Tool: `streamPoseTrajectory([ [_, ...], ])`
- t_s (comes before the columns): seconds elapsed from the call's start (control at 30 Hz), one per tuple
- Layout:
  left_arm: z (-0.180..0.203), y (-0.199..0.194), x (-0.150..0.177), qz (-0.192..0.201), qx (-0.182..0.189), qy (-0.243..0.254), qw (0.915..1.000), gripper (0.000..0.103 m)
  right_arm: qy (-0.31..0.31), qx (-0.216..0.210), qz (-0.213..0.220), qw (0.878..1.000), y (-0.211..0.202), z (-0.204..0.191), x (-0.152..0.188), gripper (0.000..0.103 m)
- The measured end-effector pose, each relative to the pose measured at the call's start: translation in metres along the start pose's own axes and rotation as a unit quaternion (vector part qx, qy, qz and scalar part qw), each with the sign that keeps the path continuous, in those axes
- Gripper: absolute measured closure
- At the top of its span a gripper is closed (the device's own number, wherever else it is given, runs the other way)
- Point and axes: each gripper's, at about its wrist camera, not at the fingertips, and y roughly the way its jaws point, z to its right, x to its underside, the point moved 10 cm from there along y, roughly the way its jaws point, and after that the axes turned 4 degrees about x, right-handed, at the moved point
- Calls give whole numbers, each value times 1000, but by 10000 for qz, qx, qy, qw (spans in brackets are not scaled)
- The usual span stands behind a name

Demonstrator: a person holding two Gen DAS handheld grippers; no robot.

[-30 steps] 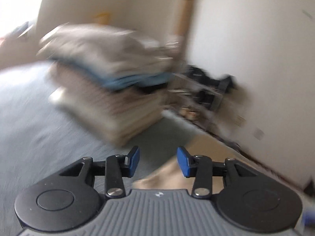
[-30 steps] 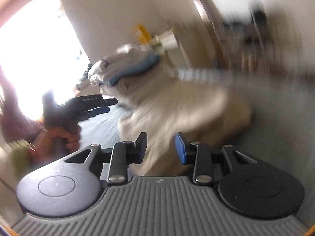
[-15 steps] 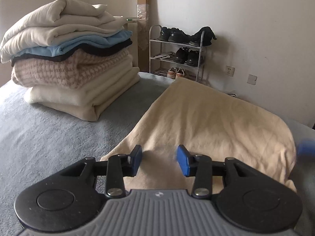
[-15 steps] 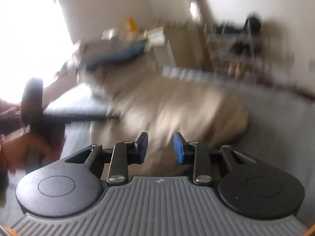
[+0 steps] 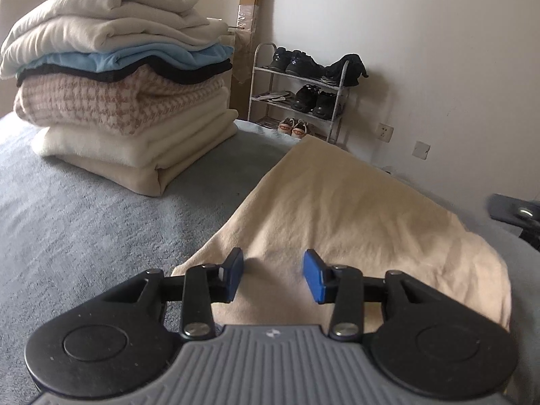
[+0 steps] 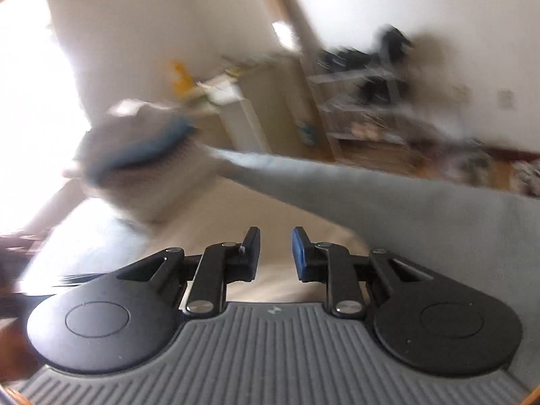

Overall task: Fold clothes
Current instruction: 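Open both grippers and release the folded trousers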

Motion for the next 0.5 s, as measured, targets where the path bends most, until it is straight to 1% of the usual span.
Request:
streamPoseTrajectory([
  [0.07, -2, 0, 0, -3, 47, -76, 10000, 62, -513, -460, -262, 9973, -6, -30, 28, 83],
  [0.2, -5, 0, -1, -42, 104, -220, 9997, 63, -1355, -472, -783, 9865, 10, -55, 91, 84],
  [0.23, -5, 0, -1, -37, 99, -200, 9997, 63, -1400, -448, -786, 9860, 10, -56, 90, 84],
  [0.27, -4, 0, -2, -37, 91, -183, 9998, 63, -1291, -474, -816, 9871, 10, -57, 79, 82],
  [0.33, -3, -2, -5, -31, 61, -166, 9998, 63, -1019, -643, -593, 9909, 3, -60, 58, 83],
  [0.43, 0, -8, -7, 20, -36, -119, 9999, 62, -871, -351, -316, 9951, 26, -57, 12, 83],
  [0.5, 1, -12, -6, 72, -71, -169, 9998, 62, -567, -177, -430, 9973, 57, -51, -9, 83],
])
